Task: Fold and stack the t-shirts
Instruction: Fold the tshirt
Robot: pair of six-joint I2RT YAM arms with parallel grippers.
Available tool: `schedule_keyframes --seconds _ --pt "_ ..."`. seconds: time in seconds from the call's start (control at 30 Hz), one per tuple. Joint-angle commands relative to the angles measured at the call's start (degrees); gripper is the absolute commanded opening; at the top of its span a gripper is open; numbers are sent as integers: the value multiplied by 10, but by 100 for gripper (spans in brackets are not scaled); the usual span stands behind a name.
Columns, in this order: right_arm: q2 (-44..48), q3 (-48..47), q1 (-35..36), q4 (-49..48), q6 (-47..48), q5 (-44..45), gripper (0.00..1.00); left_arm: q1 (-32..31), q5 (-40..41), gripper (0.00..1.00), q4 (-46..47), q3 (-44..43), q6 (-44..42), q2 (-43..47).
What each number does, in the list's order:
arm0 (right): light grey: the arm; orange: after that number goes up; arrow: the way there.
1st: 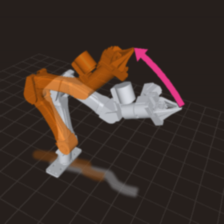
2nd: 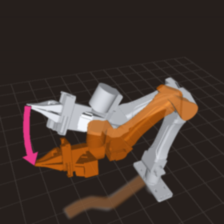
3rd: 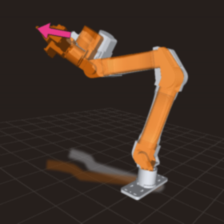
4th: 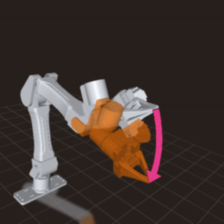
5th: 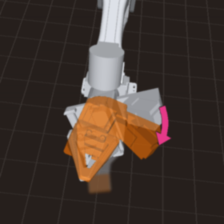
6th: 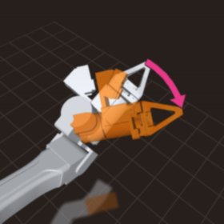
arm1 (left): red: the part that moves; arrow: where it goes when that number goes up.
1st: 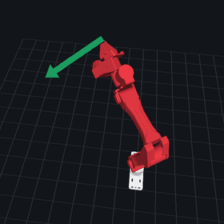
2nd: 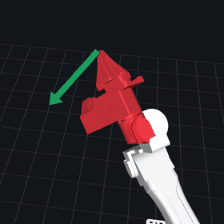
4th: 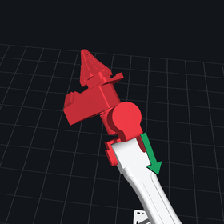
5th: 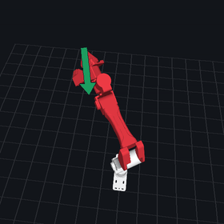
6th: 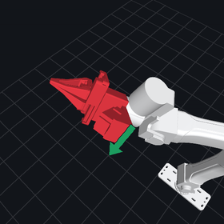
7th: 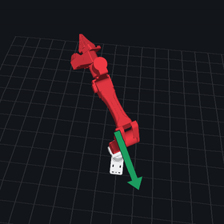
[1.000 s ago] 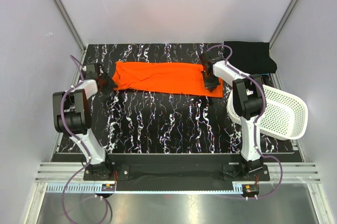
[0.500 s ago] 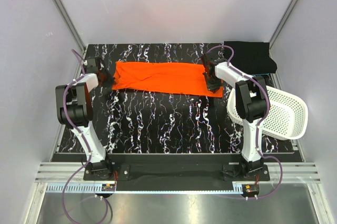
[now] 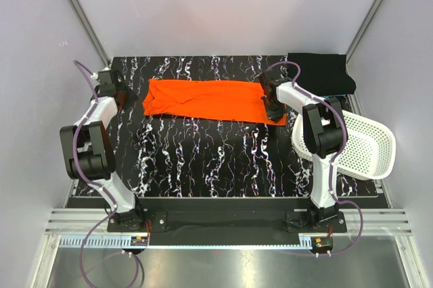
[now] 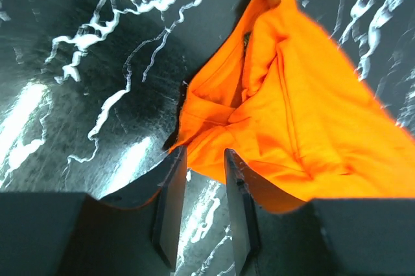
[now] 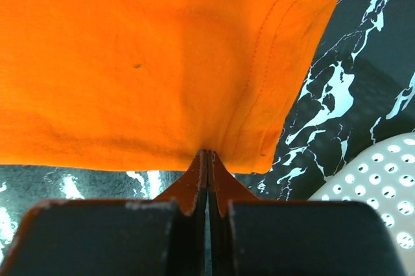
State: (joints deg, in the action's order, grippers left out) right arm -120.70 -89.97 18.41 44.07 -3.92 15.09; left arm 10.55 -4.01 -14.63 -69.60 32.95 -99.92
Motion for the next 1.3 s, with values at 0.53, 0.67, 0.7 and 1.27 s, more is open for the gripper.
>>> schedule_keyframes --seconds 0.53,0.67,0.7,1.27 --pt "48 7 -2 -22 1 -11 0 44 -136 40 174 112 171 -51" --pt "45 4 -2 -24 1 -11 0 40 -114 40 173 114 167 -56" --pt "43 4 -2 -24 2 -9 0 40 -109 40 171 112 166 -59" --pt "35 29 -7 -19 2 8 0 35 -108 0 148 53 148 -92"
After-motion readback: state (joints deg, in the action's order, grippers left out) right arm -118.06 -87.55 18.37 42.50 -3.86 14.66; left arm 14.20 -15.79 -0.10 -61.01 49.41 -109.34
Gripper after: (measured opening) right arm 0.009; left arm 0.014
